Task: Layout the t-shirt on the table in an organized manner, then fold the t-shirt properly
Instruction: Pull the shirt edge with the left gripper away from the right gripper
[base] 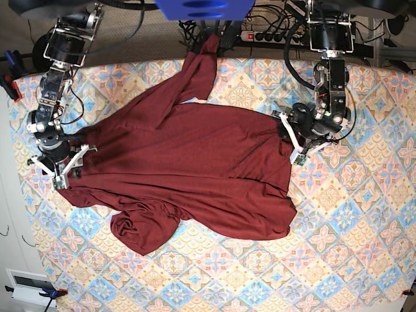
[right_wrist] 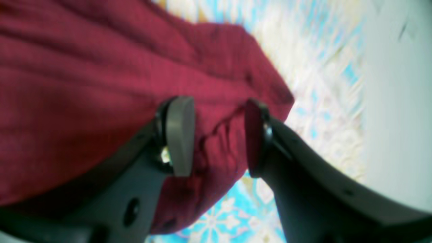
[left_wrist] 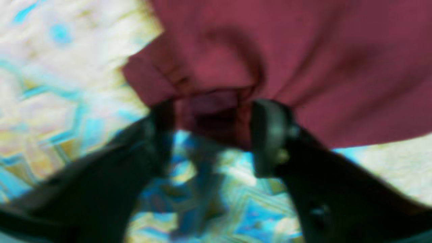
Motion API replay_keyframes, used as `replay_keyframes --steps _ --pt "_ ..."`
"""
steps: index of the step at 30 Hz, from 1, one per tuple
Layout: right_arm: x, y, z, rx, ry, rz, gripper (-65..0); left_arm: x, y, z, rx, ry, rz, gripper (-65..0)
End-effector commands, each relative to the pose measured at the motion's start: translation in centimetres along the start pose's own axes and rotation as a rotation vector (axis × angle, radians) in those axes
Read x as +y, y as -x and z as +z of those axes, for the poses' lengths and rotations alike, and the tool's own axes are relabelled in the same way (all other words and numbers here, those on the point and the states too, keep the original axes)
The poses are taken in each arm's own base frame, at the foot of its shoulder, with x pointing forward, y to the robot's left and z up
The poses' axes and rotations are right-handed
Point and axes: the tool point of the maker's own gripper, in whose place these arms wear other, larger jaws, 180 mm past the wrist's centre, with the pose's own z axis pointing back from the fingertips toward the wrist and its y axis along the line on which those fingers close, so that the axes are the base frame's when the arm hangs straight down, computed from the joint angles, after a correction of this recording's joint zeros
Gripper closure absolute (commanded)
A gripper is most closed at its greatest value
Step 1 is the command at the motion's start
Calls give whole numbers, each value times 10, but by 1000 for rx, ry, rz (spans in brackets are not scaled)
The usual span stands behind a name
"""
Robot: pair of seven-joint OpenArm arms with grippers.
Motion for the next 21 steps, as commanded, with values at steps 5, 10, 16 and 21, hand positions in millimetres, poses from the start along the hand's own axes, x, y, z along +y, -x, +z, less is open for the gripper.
replay_keyframes --steps 5,10,16,21 --pt "-7 3 2 14 22 12 -237 -1 7 -5 56 -27 -97 0" --pt "-7 3 2 14 22 12 -237 -9 29 0 124 -14 -105 0" --pt "-7 3 2 14 22 12 -237 -33 41 37 90 32 -74 0" --pt "-6 3 2 14 21 13 -237 -22 58 74 59 35 122 0"
